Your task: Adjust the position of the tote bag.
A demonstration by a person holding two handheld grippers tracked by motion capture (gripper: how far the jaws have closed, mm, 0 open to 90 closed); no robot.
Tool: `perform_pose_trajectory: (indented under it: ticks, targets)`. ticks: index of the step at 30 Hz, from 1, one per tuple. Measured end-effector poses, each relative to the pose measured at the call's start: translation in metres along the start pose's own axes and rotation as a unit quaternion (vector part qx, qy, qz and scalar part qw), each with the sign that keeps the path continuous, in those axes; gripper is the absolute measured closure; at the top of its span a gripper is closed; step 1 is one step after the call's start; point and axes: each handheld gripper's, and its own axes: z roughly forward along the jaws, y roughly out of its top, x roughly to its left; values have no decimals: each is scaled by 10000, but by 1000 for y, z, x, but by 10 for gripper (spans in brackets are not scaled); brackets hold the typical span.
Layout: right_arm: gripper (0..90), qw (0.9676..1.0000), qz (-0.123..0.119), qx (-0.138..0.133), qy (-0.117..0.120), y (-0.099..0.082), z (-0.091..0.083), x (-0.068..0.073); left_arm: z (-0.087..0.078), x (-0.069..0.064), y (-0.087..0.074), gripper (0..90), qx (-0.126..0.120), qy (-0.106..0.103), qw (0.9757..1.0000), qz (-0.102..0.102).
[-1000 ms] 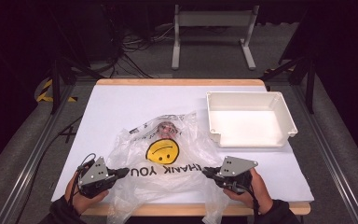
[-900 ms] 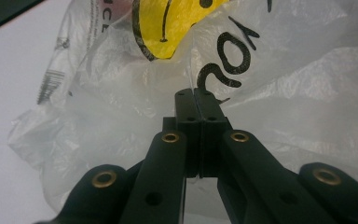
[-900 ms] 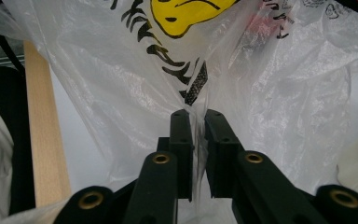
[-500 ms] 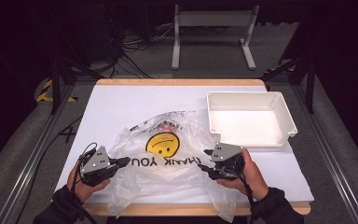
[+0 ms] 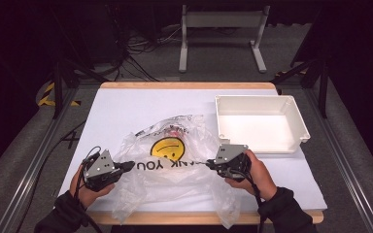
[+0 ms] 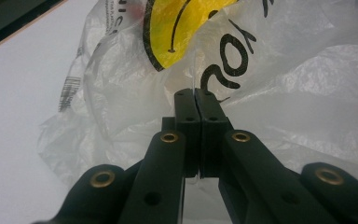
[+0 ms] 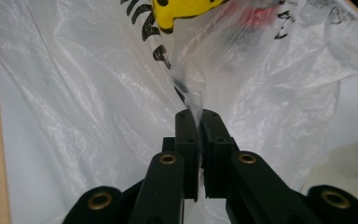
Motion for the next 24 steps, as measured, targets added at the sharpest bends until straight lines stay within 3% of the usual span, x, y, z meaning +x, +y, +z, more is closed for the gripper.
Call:
perform_pose_trajectory:
  ticks: [3, 7, 14, 24]
  targets:
    - [888, 10000, -52, -77, -10, 4, 0, -4, -1, 4, 2, 894, -34, 62, 10000, -7]
    - [893, 9993, -79, -237, -282, 17, 3, -18, -5, 16, 8, 896, -166, 218, 9996, -50]
    - [897, 9976, -27, -473, -514, 35, 7, -40, -5, 35, 13, 897, -248, 423, 9987, -146]
    - [898, 9963, 1, -530, -677, 58, 14, -65, -8, 58, 18, 898, -389, 667, 9967, -267]
